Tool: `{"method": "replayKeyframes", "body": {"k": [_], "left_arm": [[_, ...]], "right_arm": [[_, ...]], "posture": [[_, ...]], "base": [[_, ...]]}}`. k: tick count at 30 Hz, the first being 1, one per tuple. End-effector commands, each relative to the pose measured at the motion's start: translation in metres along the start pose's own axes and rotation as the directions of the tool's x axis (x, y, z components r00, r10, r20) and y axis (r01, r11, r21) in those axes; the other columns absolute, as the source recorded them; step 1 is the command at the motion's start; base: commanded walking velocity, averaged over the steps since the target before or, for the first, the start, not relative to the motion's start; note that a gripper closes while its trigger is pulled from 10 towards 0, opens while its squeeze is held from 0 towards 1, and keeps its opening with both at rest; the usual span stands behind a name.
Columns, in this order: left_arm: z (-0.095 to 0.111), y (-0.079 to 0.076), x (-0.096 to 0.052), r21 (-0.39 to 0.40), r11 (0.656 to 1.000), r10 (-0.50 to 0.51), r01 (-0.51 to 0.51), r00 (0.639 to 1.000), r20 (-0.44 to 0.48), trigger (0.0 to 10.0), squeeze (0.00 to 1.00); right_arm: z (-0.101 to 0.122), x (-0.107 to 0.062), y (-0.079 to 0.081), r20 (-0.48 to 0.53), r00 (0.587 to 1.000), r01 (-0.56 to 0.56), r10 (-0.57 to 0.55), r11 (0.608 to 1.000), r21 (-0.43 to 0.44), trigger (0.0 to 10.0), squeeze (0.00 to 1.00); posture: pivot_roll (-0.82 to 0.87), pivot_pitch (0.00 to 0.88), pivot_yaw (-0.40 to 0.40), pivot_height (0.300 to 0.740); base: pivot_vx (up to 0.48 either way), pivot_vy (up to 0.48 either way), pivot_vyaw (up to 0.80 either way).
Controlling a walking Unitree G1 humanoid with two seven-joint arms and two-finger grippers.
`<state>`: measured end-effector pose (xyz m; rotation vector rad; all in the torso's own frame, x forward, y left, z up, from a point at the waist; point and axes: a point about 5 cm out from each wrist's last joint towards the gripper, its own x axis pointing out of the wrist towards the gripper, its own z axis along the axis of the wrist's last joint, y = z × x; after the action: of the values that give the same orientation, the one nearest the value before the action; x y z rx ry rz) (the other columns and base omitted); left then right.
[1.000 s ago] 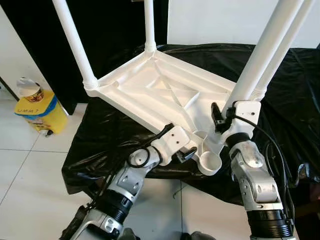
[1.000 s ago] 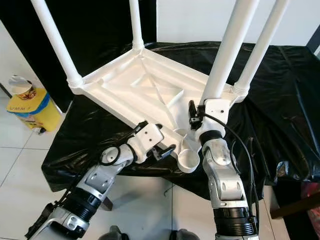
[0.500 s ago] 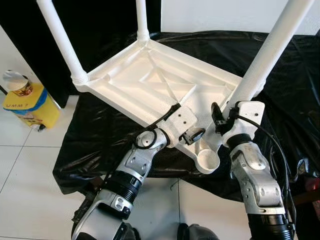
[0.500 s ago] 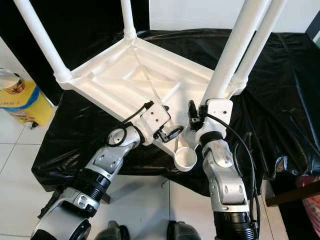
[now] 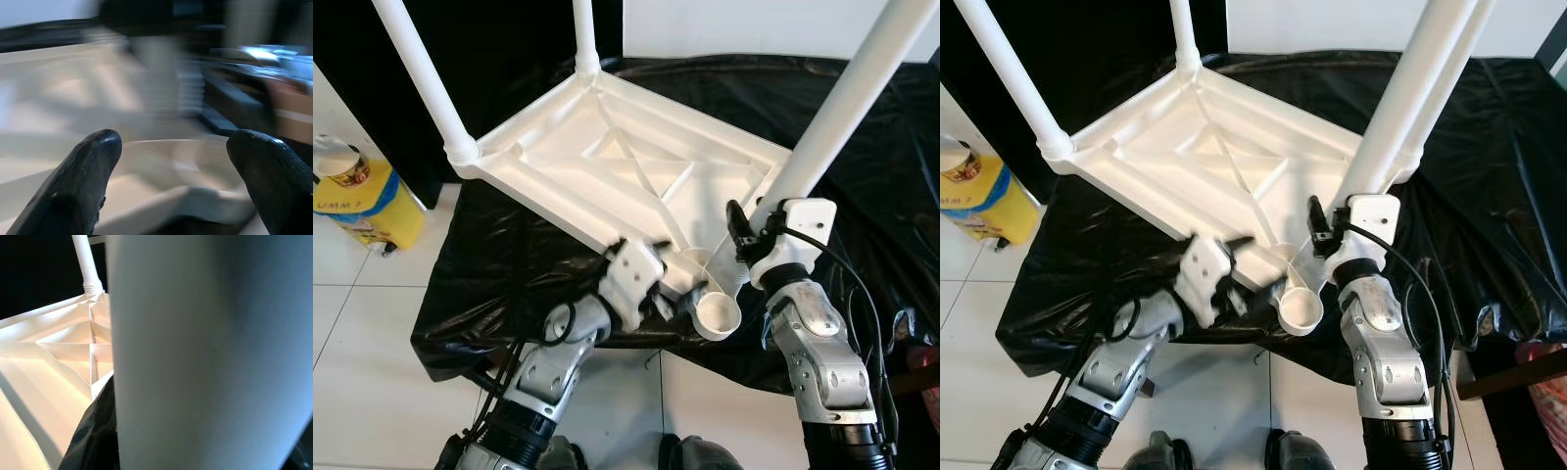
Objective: Building children table
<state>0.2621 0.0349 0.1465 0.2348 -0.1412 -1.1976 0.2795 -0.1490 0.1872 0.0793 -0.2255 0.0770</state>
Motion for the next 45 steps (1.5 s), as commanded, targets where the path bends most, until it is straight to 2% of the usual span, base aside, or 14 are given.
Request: {"method": "replayKeyframes", "body": {"k": [1,2,9,10,11,12,13,14,17,24,27,37,43,45], "left_arm": [[-0.001,-0.006,0.002,0.018,0.998,-0.057,0.058,0.998,-0.012,10.0,0.00],[-0.006,-0.008,0.003,0.062,0.996,-0.066,0.069,0.997,-0.043,10.0,0.00],[-0.015,-0.003,0.007,0.129,0.991,-0.029,0.043,0.993,-0.114,10.0,0.00],[-0.017,0.002,0.011,0.181,0.983,0.023,0.002,0.990,-0.139,10.0,0.00],[-0.017,0.002,0.011,0.181,0.983,0.023,0.002,0.990,-0.139,10.0,0.00],[-0.020,0.013,0.019,0.241,0.967,0.129,-0.084,0.976,-0.175,10.0,0.00],[-0.020,0.013,0.019,0.241,0.967,0.129,-0.084,0.976,-0.175,10.0,0.00],[-0.020,0.021,0.026,0.301,0.943,0.206,-0.143,0.960,-0.189,10.0,0.00],[-0.017,0.028,0.035,0.360,0.913,0.277,-0.194,0.941,-0.194,10.0,0.00],[-0.007,0.040,0.050,0.368,0.882,0.370,-0.293,0.916,-0.158,10.0,0.00],[0.003,0.052,0.060,0.372,0.850,0.443,-0.374,0.889,-0.119,10.0,0.00],[0.008,0.061,0.064,0.392,0.806,0.511,-0.445,0.856,-0.079,10.0,0.00],[0.007,0.057,0.047,0.258,0.863,0.457,-0.435,0.889,-0.028,10.0,0.00],[0.002,0.047,0.033,0.158,0.924,0.356,-0.349,0.934,-0.017,10.0,0.00]], "right_arm": [[-0.002,-0.001,-0.001,-0.007,1.000,-0.007,0.007,1.000,0.001,10.0,0.00],[-0.003,0.000,-0.001,-0.005,1.000,-0.014,0.014,1.000,-0.004,10.0,0.00],[-0.002,0.002,-0.001,0.006,1.000,-0.024,0.024,1.000,-0.017,10.0,0.00],[-0.001,0.003,-0.002,0.009,1.000,-0.023,0.023,1.000,-0.017,10.0,0.00],[-0.001,0.003,-0.002,0.009,1.000,-0.023,0.023,1.000,-0.017,10.0,0.00],[-0.001,0.002,-0.003,0.011,1.000,-0.020,0.020,1.000,-0.019,10.0,0.00],[-0.001,0.002,-0.003,0.011,1.000,-0.020,0.020,1.000,-0.019,10.0,0.00],[0.000,0.002,-0.004,0.013,1.000,-0.018,0.018,1.000,-0.020,10.0,0.00],[0.000,0.002,-0.006,0.014,1.000,-0.017,0.017,1.000,-0.022,10.0,0.00],[0.001,0.002,-0.005,0.025,0.999,-0.026,0.026,1.000,-0.015,10.0,0.00],[0.000,0.000,-0.003,0.026,0.999,-0.034,0.034,0.999,-0.010,10.0,0.00],[-0.005,-0.010,0.001,0.011,0.998,-0.062,0.062,0.998,0.027,10.0,0.00],[-0.006,-0.020,0.003,0.026,0.996,-0.092,0.091,0.995,0.029,10.0,0.00],[-0.008,-0.029,0.002,0.021,0.994,-0.108,0.107,0.994,0.020,10.0,0.00]], "posture": [[-0.04,0.115,-0.045,0.740],[-0.04,0.104,-0.049,0.740],[-0.05,0.077,-0.042,0.740],[-0.05,0.070,-0.041,0.740],[-0.05,0.070,-0.041,0.740],[-0.06,0.059,-0.040,0.740],[-0.06,0.059,-0.040,0.740],[-0.06,0.055,-0.040,0.740],[-0.06,0.050,-0.043,0.740],[-0.07,0.045,-0.043,0.740],[-0.07,0.044,-0.049,0.740],[-0.06,0.054,-0.049,0.740],[-0.06,0.054,-0.047,0.740],[-0.06,0.055,-0.048,0.740]], "base": [[0.000,0.000,0.00],[0.000,0.000,0.00],[0.000,0.000,0.00],[0.000,0.000,0.00],[0.000,0.000,0.00],[0.000,0.000,0.00],[0.000,0.000,0.00],[0.000,0.000,0.00],[0.000,0.000,0.00],[0.000,0.000,0.00],[0.000,0.000,0.00],[0.000,0.000,0.00],[0.000,0.000,0.00],[0.000,0.000,0.00]]}}
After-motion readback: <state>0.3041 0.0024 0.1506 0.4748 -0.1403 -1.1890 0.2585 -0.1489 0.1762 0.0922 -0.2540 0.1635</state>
